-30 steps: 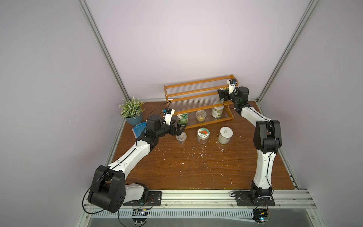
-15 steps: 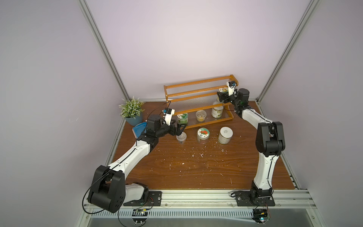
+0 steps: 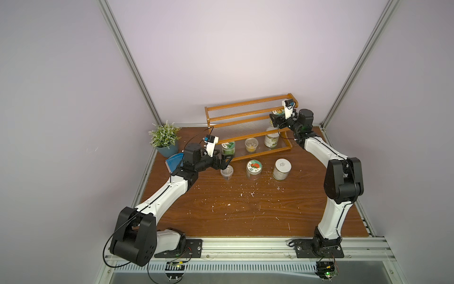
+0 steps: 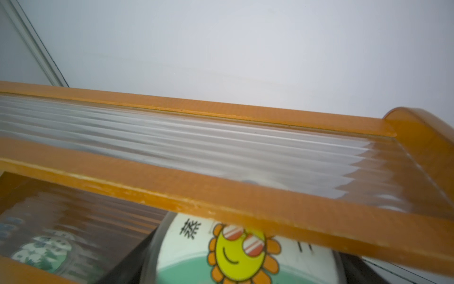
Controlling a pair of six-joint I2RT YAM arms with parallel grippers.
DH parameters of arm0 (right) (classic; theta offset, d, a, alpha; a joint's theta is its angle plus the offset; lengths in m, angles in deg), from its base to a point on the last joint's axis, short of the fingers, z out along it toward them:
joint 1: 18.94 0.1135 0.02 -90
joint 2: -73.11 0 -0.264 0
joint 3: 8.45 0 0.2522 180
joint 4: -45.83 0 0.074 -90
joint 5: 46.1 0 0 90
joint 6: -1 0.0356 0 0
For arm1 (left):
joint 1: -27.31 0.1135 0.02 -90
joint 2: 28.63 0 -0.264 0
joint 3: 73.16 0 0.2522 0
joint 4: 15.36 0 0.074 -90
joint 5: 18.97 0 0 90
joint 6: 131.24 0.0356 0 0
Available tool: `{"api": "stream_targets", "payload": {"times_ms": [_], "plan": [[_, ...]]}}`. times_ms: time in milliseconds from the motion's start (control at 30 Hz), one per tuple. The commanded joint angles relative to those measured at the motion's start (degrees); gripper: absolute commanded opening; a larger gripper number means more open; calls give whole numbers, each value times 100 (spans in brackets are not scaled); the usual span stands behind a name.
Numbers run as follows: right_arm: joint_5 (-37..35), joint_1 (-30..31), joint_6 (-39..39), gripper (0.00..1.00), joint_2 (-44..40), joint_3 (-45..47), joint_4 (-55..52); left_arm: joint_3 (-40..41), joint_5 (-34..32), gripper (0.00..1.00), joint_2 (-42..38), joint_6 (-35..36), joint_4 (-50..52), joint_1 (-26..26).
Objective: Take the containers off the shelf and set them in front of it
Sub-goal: 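Pick up a container from the shelf, then place the container at the center of the board.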
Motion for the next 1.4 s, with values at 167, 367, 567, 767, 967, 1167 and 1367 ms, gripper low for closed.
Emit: {"api": "stream_targets", "payload": {"times_ms": [167,367,567,767,967,1167,1367], "plan": [[224,209,-263,82,-917,427,-316,-76,108,100,-21,75,-65,-34],[236,485,-319,82,-1882,1280,-466,-78,49,100,-84,85,-17,-34],[118,1117,-348,82,-3007,2398,-593,-37,-18,100,-215,109,129,-25],[72,1989,-86,82,-4029,3581,-402,97,-144,100,-458,36,291,82],[57,2739,104,82,-4561,4488,-156,177,-177,100,-624,4,352,103],[-284,3502,349,81,-4494,5240,636,273,-195,100,-692,-89,269,95],[-699,4207,459,81,-3819,5476,1701,244,-346,100,-688,-71,371,106]]}}
